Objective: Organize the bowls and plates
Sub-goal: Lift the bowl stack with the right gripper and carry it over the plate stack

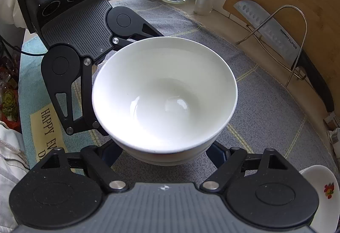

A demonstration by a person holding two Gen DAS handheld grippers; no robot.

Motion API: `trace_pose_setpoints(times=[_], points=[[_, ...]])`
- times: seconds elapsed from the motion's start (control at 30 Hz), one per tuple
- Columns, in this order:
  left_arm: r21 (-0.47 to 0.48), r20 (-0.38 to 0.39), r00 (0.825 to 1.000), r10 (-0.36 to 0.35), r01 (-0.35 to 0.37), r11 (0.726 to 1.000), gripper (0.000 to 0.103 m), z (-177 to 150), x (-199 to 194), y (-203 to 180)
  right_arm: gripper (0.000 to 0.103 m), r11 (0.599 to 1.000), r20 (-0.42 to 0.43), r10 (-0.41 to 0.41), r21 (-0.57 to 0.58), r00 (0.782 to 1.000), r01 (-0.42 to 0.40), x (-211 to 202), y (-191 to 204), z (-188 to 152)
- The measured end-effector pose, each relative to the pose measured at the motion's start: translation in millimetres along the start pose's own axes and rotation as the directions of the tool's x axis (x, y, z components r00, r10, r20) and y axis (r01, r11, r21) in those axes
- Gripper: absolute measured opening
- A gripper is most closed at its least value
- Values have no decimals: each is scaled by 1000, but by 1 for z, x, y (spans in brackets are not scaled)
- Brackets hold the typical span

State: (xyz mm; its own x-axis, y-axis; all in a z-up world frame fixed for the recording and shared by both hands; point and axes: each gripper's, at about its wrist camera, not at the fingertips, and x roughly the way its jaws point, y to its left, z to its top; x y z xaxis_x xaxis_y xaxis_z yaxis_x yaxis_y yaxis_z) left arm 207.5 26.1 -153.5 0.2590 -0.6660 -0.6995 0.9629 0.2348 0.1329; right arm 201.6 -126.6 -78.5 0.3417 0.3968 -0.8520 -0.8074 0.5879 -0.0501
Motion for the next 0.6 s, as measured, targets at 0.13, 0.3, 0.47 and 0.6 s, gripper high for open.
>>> trace_pose_setpoints(times=[0.13,0.3,0.47,0.6], points=[[24,-15,1000,-3,4,1000,82,3,-2,1,88,1000,-6,0,-18,1000,0,-3,0,0],[36,-30,999,-14,15,999,83,5,-1,2,87,1000,-18,6,-29,1000,-6,-3,-1,2],[37,-40,999,-20,21,999,83,7,-1,3,88,1000,-28,11,-25,1000,-12,-1,-2,5],[40,-56,998,-18,21,999,83,11,1,2,88,1000,-35,12,-26,999,-13,0,-2,6]])
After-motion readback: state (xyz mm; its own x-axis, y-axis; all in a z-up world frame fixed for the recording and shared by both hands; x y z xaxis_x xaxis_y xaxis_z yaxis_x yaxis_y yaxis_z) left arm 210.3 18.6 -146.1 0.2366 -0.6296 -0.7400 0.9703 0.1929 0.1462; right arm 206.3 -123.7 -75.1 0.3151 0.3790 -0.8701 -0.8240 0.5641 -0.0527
